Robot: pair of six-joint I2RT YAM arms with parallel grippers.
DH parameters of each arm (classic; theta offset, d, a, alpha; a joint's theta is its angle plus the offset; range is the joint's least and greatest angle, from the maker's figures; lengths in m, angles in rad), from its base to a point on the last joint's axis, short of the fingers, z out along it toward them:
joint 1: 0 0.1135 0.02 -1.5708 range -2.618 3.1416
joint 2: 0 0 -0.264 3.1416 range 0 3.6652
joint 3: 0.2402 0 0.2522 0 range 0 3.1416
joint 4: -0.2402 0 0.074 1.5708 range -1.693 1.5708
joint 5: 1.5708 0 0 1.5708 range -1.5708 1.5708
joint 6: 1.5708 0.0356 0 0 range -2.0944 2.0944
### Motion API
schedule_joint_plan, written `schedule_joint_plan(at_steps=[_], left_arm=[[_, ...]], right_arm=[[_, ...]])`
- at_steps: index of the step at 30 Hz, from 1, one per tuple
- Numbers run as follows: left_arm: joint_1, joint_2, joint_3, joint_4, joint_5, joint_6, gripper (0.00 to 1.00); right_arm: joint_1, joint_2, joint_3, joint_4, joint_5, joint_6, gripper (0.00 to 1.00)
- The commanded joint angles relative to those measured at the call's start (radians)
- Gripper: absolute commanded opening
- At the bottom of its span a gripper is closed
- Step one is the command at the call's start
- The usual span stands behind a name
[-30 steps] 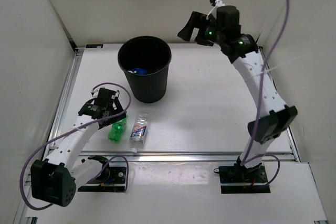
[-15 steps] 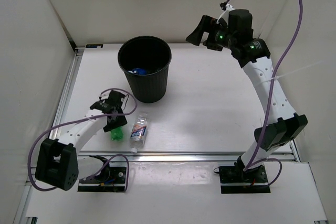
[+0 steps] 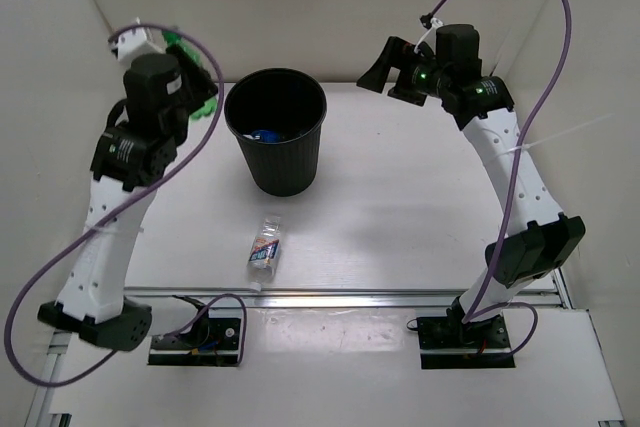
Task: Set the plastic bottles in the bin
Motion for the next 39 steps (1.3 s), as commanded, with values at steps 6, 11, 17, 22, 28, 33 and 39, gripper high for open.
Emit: schedule_joint_plan(at_steps=[6, 11, 17, 22, 28, 33, 39], left_arm=[[-0.062, 0.488, 0.384, 0.108, 0.166, 0.209, 0.74], [-0.083, 0.394, 0.282, 0.108, 0.136, 0.164, 1.00], [-0.094, -0.106, -0.359, 0.086, 0.042, -0.068, 1.00], [-0.103, -0.336, -0.715, 0.126, 0.204, -0.091, 1.00], [-0.137, -0.274, -0.912, 0.198, 0.358, -0.007, 1.00], [-0.175, -0.206, -0.978, 0.233, 0.358, 0.002, 1.00], [-0.195, -0.172, -1.001, 0.279, 0.358, 0.002, 1.00]], right_arm=[[-0.016, -0.029, 0.009, 0.030, -0.048, 0.014, 1.00], [-0.046, -0.069, -0.033, 0.030, -0.048, 0.014, 1.00], [-0.083, -0.106, -0.106, 0.030, -0.039, 0.014, 1.00], [-0.092, -0.095, -0.128, 0.030, -0.061, 0.023, 1.00], [-0.092, -0.064, -0.099, 0.030, -0.094, 0.041, 1.00], [-0.092, -0.055, -0.099, 0.030, -0.104, 0.041, 1.00], [-0.083, -0.074, -0.126, 0.030, -0.104, 0.031, 1.00]])
